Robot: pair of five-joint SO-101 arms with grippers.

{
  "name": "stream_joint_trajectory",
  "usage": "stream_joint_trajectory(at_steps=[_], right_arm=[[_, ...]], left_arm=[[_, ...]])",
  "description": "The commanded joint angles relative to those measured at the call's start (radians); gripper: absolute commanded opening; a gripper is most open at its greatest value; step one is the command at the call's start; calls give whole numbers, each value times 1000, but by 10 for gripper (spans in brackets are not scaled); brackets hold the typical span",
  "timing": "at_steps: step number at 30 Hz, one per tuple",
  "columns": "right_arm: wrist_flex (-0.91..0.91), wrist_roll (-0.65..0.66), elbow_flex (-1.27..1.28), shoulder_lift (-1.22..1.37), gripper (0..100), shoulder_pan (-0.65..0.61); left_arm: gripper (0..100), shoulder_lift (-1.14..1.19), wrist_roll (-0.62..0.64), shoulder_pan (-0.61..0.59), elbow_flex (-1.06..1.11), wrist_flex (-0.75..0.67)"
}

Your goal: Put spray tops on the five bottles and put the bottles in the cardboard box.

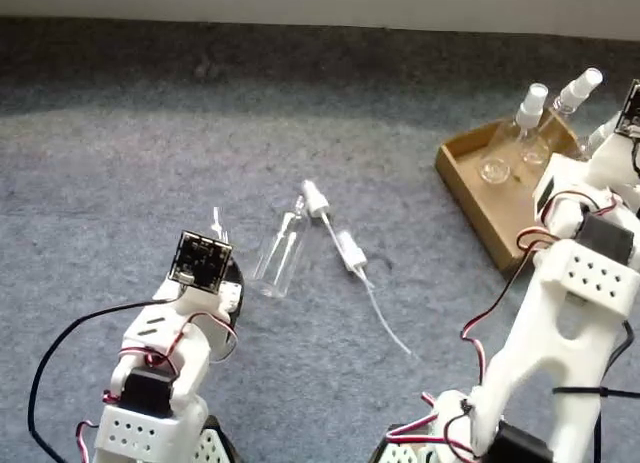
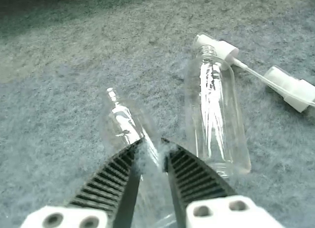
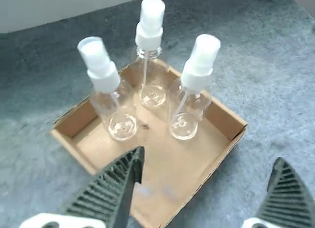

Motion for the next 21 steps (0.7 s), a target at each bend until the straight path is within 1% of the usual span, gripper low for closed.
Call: stream_joint_trajectory(at_steps=[1,3,7,10,13,17,19,21], right_arm=[[139,-11,-13,-122,350,-84],[174,-11,-13,-165,350,-130],[179,-11,-12,-229,350,-193],[228,-12,-13,-263,350,-248],[314,-12,-13,-272,350,-372],[433,-12,-21,-237,350,-572],[456,-26,-24,-202,350,-648],[438,-78,-25,-156,350,-704]], left_arm=[[5,-10,-6,-84,-68,-5],[5,-10,-6,-97,-93,38],[6,-10,-6,-101,-168,166],[5,-10,-6,-102,-183,187],[5,-10,-6,-104,-186,189],[5,-12,-3,-186,-219,196],[6,-12,-2,-226,-242,230],[7,-12,-2,-236,-248,241]])
